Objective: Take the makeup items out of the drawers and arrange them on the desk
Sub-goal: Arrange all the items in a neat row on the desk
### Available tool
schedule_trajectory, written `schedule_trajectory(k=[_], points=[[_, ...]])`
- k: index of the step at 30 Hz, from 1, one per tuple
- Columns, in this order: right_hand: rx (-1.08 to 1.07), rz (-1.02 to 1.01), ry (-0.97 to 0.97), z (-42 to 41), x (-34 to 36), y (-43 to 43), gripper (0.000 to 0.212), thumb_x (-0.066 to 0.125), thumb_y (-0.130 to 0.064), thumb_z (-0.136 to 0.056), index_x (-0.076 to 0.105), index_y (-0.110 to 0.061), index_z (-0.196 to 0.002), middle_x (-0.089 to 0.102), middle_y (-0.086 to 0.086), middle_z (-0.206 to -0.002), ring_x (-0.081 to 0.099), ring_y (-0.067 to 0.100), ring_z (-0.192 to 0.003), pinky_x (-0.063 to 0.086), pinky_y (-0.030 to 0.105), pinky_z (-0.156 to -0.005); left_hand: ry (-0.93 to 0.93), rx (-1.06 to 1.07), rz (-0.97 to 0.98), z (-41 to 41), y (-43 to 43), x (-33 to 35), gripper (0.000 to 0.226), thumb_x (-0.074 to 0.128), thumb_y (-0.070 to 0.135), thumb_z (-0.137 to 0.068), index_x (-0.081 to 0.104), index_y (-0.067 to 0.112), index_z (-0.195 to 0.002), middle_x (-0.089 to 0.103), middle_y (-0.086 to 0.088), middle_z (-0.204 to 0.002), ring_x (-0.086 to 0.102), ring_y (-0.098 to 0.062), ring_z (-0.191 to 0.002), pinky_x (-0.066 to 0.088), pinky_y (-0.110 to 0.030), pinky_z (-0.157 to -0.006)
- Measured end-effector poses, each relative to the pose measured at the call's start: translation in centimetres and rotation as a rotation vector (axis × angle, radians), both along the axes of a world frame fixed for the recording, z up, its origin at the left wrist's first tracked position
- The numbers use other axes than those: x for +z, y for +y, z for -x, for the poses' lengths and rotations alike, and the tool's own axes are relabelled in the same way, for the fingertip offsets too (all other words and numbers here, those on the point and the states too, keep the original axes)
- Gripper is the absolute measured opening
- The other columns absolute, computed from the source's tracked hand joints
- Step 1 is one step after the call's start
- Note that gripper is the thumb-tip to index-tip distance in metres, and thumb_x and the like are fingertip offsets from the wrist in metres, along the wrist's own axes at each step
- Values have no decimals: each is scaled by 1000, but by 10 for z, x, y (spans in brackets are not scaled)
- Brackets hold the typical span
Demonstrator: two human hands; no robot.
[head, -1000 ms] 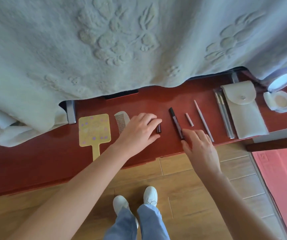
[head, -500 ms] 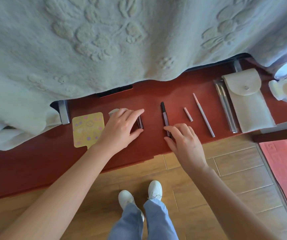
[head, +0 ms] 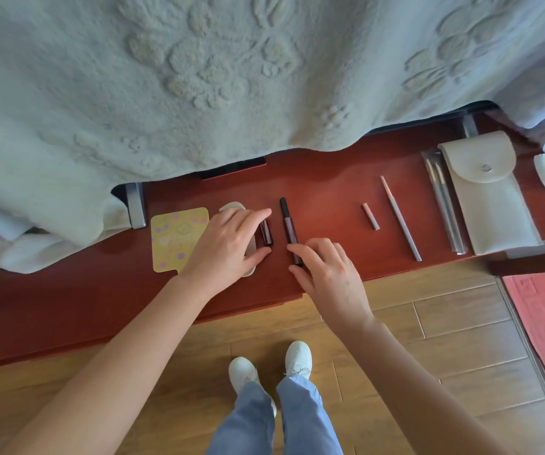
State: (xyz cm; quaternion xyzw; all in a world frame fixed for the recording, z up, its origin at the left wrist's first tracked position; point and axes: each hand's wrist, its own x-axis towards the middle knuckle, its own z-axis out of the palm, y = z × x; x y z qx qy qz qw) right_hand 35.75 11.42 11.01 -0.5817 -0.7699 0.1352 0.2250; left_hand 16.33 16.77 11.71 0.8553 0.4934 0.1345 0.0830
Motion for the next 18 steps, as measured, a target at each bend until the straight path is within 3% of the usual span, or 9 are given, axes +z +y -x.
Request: schedule_trajectory(k=[8,10,14,18], points=[[-205,3,-1,-63,12,0,34,68,-22,-83,62,-14,-116,61,8,-103,57,26,-86,53,38,-71,-86,-9,18,-16,7,12,58,52,50,-83,55,8,-123,62,-6,-116,53,-26,-110,41,-35,-95],[-298,15,-19,-89,13,-1,35,69,-21,-83,62,-13,-116,61,9,-103,55,28,-88,52,40,-75,-147,-30,15,-35,13,15,58,53,50,-82,57,8,-122,62,-5,-116,53,-24,-110,37,-30,-96],[-399,39,-64,-123,11,-2,35,69,-19,-82,61,-10,-115,61,13,-105,56,33,-95,49,43,-79,-231,-102,30,-84,27,12,56,58,50,-80,58,10,-119,62,-4,-115,52,-21,-109,42,-33,-94],[-405,71,-45,-130,8,-1,33,68,-18,-83,61,-12,-115,61,10,-104,55,31,-95,50,41,-77,-198,-140,60,-126,39,5,56,57,51,-77,60,12,-116,62,-3,-111,53,-23,-104,44,-35,-89]])
